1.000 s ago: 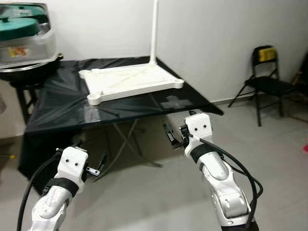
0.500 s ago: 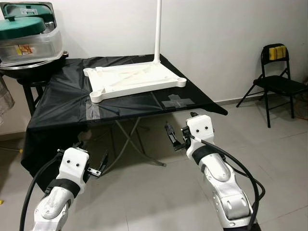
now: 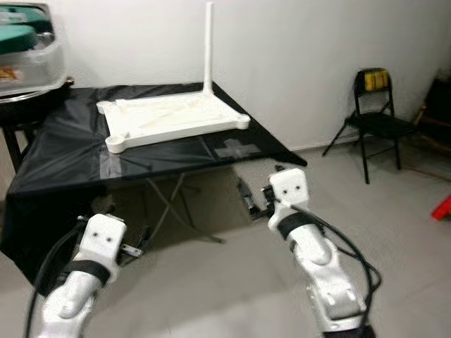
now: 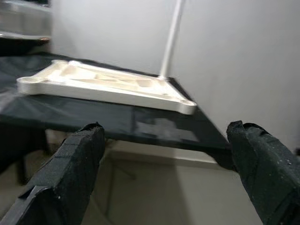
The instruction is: Building children table
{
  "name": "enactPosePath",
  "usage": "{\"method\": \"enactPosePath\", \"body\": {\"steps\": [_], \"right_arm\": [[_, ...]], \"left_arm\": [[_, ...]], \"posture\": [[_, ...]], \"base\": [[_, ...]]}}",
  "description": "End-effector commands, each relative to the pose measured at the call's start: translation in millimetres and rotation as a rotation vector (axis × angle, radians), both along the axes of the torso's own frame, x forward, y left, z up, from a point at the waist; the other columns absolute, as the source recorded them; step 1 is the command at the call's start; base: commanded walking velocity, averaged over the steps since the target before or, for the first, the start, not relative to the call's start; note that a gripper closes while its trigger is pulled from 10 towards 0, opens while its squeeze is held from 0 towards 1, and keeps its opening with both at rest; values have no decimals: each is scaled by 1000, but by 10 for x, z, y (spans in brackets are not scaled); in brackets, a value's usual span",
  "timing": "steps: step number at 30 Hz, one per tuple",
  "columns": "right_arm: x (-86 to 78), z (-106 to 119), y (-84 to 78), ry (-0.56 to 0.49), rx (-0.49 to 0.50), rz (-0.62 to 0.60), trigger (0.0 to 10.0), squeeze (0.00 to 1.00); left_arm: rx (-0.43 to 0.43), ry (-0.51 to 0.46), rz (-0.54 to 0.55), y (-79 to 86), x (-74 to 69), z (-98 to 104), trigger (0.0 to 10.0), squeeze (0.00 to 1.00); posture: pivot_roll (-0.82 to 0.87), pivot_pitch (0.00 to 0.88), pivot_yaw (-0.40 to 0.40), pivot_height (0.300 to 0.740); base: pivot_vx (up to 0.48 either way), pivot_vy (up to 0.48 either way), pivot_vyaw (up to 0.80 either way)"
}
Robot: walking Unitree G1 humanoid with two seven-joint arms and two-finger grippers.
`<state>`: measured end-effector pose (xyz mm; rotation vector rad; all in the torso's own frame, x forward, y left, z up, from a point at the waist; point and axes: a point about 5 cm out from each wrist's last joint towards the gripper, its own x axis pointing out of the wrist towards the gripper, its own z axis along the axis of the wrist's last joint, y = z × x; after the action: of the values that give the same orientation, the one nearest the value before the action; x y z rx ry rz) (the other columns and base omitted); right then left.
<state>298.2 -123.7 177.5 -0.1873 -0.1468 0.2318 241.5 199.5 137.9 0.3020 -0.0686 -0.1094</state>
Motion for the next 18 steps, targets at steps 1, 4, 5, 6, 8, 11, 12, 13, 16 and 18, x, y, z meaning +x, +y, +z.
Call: {"method": "enactPosePath", "body": {"steps": [1,4,5,6,8,11,12,13,16,18], "right_arm": [[-8,1,60,-2,15,25,10000,0],[-10,-2,53,0,14,25,10000,0],[-10,-2,51,0,13,25,10000,0],[-10,-2,51,0,13,25,10000,0],[-13,-7,51,2,10,29,10000,0],[-14,-9,52,3,8,32,10000,0],[-14,-9,52,3,8,32,10000,0],[-14,-9,52,3,8,32,10000,0],[-15,-11,50,5,5,35,10000,0],[-15,-11,50,5,5,35,10000,0]], "left_arm": [[14,35,36,80,-2,-56,10000,0],[12,38,41,86,-5,-66,10000,0],[12,39,42,86,-6,-68,10000,0],[12,39,42,86,-6,-68,10000,0],[11,42,47,82,-6,-74,10000,0],[12,46,50,78,-4,-80,10000,0],[12,46,50,78,-4,-80,10000,0],[12,46,50,78,-4,-80,10000,0],[20,51,52,75,-1,-91,10000,0],[20,51,52,75,-1,-91,10000,0]], "posture": [[-22,0,-48,740],[-24,0,-49,740],[-24,0,-49,740],[-24,0,-49,740],[-26,0,-51,740],[-28,0,-51,740],[-28,0,-51,740],[-28,0,-51,740],[-31,0,-52,740],[-31,0,-52,740]], "base": [[0,0,0],[0,0,0],[0,0,0],[0,0,0],[0,0,0],[0,0,0],[0,0,0],[0,0,0],[0,0,0],[0,0,0]]}}
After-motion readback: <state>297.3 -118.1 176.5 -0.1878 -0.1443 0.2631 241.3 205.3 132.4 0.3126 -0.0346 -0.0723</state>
